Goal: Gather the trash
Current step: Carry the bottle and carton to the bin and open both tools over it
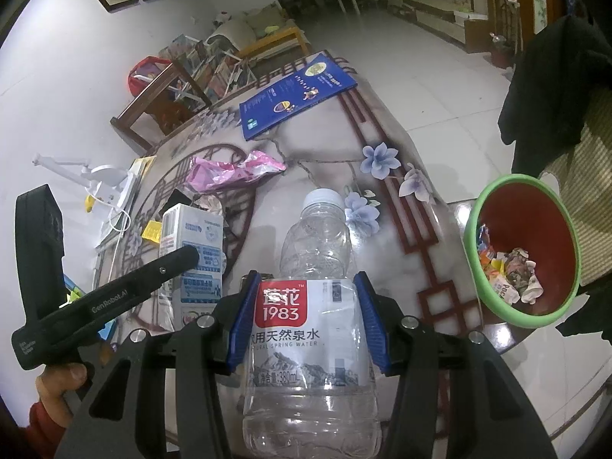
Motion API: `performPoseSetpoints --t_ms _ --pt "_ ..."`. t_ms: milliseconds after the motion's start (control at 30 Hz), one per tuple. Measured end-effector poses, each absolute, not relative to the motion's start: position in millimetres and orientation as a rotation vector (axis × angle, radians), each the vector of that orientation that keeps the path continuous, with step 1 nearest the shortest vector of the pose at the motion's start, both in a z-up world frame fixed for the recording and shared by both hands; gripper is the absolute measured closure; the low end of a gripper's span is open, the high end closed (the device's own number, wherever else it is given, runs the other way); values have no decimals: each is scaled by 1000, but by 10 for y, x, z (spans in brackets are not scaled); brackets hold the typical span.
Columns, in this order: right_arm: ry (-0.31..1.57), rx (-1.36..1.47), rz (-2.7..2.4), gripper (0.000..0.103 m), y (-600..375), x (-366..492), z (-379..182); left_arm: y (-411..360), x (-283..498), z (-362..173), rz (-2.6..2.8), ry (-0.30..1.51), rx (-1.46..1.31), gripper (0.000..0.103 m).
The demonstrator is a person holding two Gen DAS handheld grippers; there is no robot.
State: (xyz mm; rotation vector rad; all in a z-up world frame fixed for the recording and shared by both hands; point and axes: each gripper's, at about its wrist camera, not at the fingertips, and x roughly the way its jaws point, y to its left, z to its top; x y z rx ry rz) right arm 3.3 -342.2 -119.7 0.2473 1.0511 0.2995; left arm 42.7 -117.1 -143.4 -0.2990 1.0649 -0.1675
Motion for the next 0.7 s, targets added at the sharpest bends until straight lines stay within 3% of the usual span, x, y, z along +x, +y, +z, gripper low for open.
performPoseSetpoints --t_ms 700 --pt "1052 231 343 54 -3759 264 -1185 -1461 495 -1350 -111 1035 -302 65"
